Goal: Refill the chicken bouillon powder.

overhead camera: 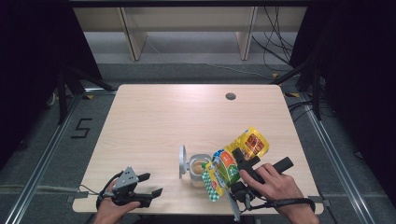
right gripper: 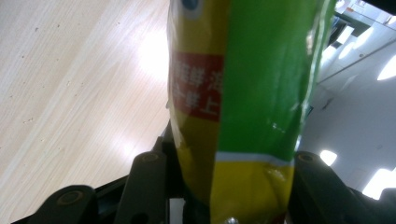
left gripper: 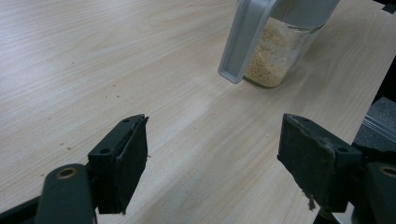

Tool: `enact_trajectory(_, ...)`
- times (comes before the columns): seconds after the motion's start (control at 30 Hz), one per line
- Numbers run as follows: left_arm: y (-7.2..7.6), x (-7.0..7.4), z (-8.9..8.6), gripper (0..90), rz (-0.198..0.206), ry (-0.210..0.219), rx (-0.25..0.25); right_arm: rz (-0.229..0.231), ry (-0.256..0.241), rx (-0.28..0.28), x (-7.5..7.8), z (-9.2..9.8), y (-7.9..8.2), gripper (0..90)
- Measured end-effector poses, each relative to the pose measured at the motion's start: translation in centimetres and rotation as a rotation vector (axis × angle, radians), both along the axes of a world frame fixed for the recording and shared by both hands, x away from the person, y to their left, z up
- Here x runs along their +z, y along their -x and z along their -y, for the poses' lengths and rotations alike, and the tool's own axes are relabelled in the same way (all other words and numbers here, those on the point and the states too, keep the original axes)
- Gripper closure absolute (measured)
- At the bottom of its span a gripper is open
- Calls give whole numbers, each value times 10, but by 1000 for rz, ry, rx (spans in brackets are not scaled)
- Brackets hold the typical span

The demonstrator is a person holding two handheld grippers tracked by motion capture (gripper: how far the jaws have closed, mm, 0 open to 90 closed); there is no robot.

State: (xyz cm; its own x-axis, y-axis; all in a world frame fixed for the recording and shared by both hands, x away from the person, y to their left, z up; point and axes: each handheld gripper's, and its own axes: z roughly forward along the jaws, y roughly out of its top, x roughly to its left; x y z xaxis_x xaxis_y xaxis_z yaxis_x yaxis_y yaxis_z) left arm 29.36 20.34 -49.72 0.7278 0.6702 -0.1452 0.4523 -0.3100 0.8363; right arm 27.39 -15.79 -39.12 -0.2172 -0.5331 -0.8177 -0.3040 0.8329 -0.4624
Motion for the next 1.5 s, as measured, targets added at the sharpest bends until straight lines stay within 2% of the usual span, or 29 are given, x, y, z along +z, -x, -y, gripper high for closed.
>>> enact_trajectory(0.07, 0, 0, 0, 235, 4, -1, -3, 0, 28, 24, 1, -3, 0, 640)
enact_trajectory(0.1, -1, 0, 0, 235, 6, -3, -5, 3, 55, 53, 2, -4, -2, 640)
enact_trajectory(0.13, 0, 0, 1, 235, 5, 10, 1, -3, 23, 33, 0, -4, 0, 640)
enact_trajectory(0.2, 1, -1, 1, 235, -10, 21, 15, -10, 32, 23, -1, -5, 0, 640)
enact_trajectory(0.4, 1, -1, 2, 235, -10, 21, 15, -6, 32, 36, -2, -7, 0, 640)
enact_trajectory(0.43, 1, -1, 2, 235, -11, 22, 16, -2, 61, 61, 0, -7, -2, 640)
enact_trajectory(0.5, 0, 0, 0, 235, 5, 3, -2, -8, 41, 37, -2, -7, -1, 640)
enact_trajectory(0.53, 1, -1, 2, 235, -11, 23, 15, -12, 36, 31, -3, -6, -1, 640)
enact_trajectory(0.57, 1, 0, 1, 235, -11, 21, 15, -16, 35, 29, -4, -6, -2, 640)
enact_trajectory(0.6, 0, 0, 1, 235, 6, 9, -1, -18, 35, 28, -4, -6, -2, 640)
enact_trajectory(0.73, 0, 0, 1, 235, 7, 7, 4, -20, 36, 25, -4, -4, -3, 640)
enact_trajectory(0.77, 0, 0, 0, 235, 7, 7, 3, -22, -2, -9, -6, -2, -2, 640)
enact_trajectory(0.83, 0, 1, 0, 235, 9, -5, -2, -19, 42, 23, -3, -3, -4, 640)
enact_trajectory(0.9, 0, 1, 0, 235, 9, -5, -2, -23, 29, 8, -3, -1, -5, 640)
enact_trajectory(0.93, -1, 0, -1, 235, 9, 0, -7, -24, -10, -24, -5, 3, -4, 641)
enact_trajectory(0.97, -1, 0, -1, 235, 8, 0, -7, -22, 19, -1, -2, 2, -5, 641)
enact_trajectory(1.0, 0, 1, -1, 235, 9, -6, -2, -17, 22, -4, -1, 3, -6, 641)
enact_trajectory(1.03, 0, 0, 1, 235, 7, 8, 4, -10, 26, -7, 0, 4, -6, 641)
enact_trajectory(1.07, 0, 0, 0, 235, 8, 6, 3, -11, -11, -41, -1, 7, -4, 641)
enact_trajectory(1.1, 0, 0, 0, 235, 8, 6, 3, -9, 24, -10, 2, 5, -5, 641)
enact_trajectory(1.13, 0, 1, -1, 235, 9, -7, -3, -14, 1, -34, 0, 7, -4, 641)
enact_trajectory(1.17, 0, 0, 0, 235, 8, 6, 3, -13, 23, -17, 2, 6, -5, 641)
enact_trajectory(1.2, 0, 1, -1, 235, 9, -6, -2, -13, 24, -17, 2, 6, -5, 641)
enact_trajectory(1.23, 0, 0, 0, 235, 7, 9, 2, -12, 24, -18, 2, 6, -5, 641)
enact_trajectory(1.27, 0, 1, -1, 235, 9, -9, -4, -14, 23, -18, 2, 6, -5, 640)
enact_trajectory(1.4, -1, 0, -1, 235, 10, 0, -6, -12, 22, -20, 3, 7, -4, 641)
enact_trajectory(1.47, 0, 1, -1, 235, 8, -2, -5, -16, -17, -69, 0, 9, -2, 640)
enact_trajectory(1.5, 0, 1, -1, 235, 9, -1, -6, -13, -9, -59, 1, 9, -2, 641)
